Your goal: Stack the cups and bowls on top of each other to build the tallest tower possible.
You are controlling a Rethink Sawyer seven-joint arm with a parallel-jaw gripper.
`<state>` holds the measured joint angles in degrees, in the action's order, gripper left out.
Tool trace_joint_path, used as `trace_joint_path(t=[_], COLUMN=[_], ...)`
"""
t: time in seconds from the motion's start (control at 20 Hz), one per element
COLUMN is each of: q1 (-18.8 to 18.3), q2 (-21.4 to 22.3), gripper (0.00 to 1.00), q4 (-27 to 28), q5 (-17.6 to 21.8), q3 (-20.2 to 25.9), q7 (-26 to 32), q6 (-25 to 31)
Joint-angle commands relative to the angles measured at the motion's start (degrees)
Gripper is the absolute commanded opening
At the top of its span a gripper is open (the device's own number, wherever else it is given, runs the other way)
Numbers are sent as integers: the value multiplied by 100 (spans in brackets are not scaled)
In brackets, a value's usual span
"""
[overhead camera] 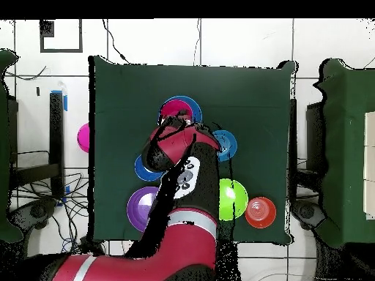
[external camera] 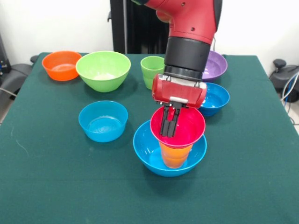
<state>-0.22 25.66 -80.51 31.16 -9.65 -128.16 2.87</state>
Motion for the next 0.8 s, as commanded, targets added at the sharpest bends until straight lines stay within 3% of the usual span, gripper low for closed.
trace_joint_path(t=[0.05, 0.6, 0.8], q1=[-405, -1003, -1517], q2=[949, 2053, 2409], gripper=[0, 0, 0], q4=[-911, -1591, -1941], q5=[-137, -391, -755], q3=[1169, 1931, 2544], q7=[434, 1129, 1416], q6=[1063, 2360, 2736])
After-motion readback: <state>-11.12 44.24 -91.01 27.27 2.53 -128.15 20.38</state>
